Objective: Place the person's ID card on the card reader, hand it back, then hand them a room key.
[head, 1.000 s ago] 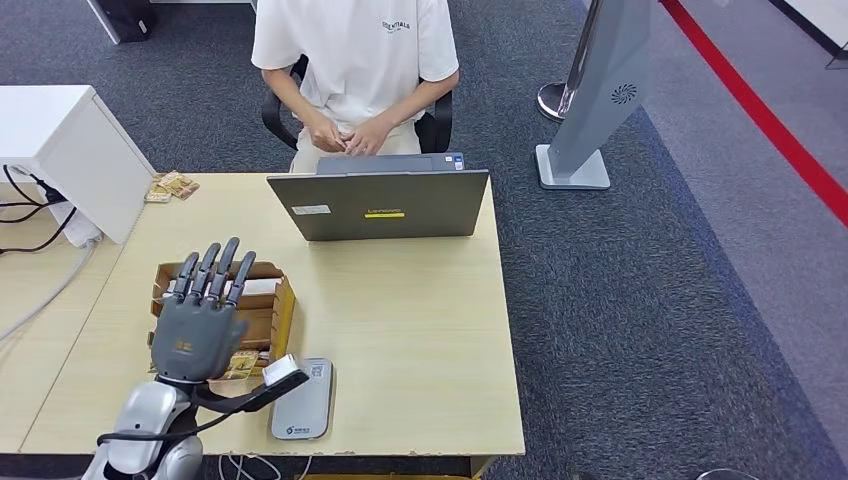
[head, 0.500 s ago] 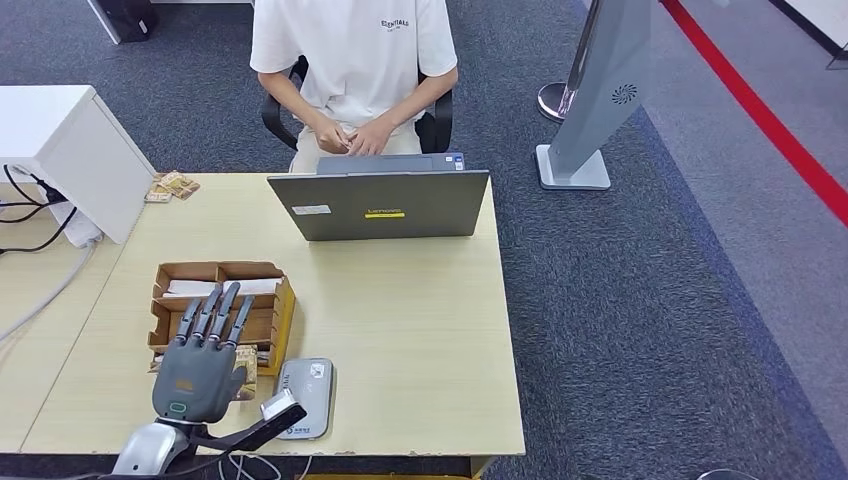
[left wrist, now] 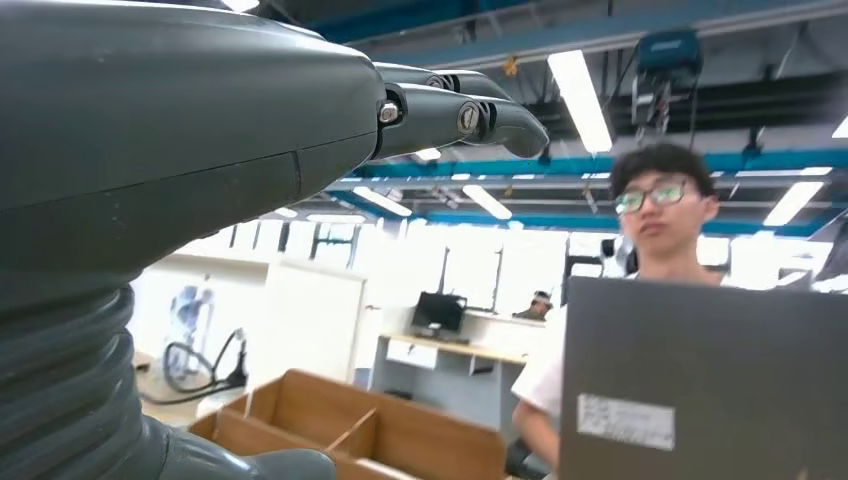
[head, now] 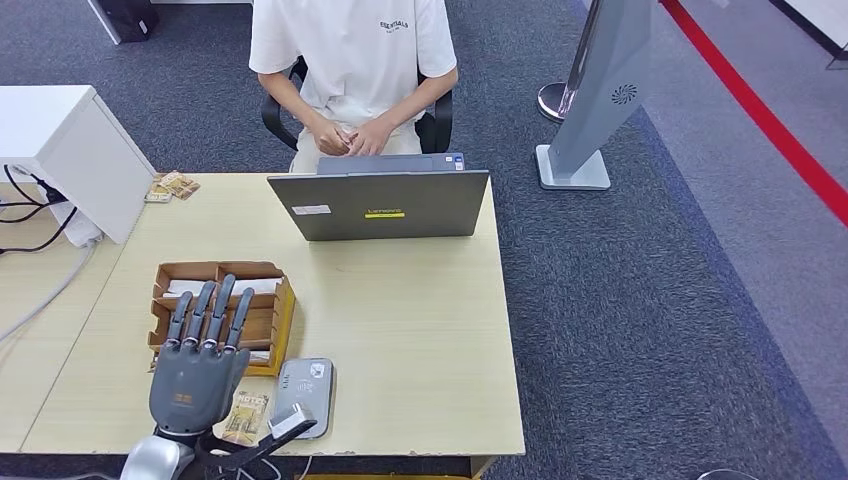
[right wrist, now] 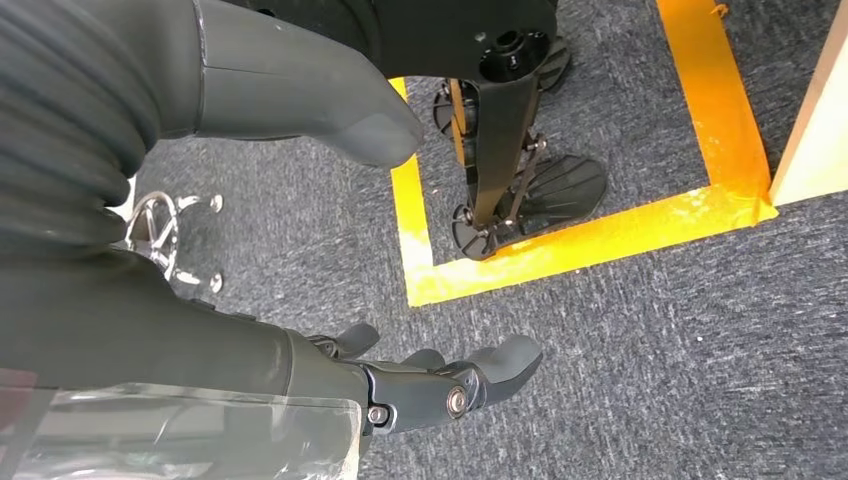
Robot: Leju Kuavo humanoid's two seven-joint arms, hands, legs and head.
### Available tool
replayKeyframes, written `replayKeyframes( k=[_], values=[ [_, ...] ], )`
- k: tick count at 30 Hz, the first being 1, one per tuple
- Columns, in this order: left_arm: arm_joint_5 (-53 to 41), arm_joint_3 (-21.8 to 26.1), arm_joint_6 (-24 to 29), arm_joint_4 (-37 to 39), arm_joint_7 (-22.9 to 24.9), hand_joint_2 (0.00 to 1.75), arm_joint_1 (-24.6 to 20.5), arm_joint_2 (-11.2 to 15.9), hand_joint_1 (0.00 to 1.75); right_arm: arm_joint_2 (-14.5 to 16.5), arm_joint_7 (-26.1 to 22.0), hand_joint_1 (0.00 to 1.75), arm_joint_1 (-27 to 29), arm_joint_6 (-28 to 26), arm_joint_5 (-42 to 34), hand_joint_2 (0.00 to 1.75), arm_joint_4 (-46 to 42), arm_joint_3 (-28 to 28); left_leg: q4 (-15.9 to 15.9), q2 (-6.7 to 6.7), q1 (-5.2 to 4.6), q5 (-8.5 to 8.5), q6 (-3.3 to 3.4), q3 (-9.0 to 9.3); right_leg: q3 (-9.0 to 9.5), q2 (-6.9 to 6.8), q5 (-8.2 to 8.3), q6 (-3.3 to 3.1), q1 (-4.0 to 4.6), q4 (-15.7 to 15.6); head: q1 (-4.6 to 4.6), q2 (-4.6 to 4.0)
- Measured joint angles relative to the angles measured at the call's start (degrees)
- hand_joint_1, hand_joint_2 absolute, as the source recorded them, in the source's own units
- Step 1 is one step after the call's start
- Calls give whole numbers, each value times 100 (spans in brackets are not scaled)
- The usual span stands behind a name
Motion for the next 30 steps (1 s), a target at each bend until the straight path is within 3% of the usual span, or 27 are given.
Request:
replayKeyframes(
  k=[5,17,30],
  values=[
    [-33,0,-50,-137,-25,175,53,-68,0,7,43,0,1,-21,-61,175,1,0,0,0,0,0,0,0,0,1,0,0,0,0,1,0],
    [-108,118,-1892,-387,688,175,489,306,0,8,37,0,28,-93,-261,175,13,-125,-1,1,1,0,0,0,-2,1,-1,0,1,0,1,0],
    [-63,498,-2144,-377,927,175,532,490,0,8,68,0,39,-90,-216,175,15,-144,-1,0,1,0,0,0,-1,0,-1,0,0,0,1,0]
  ],
)
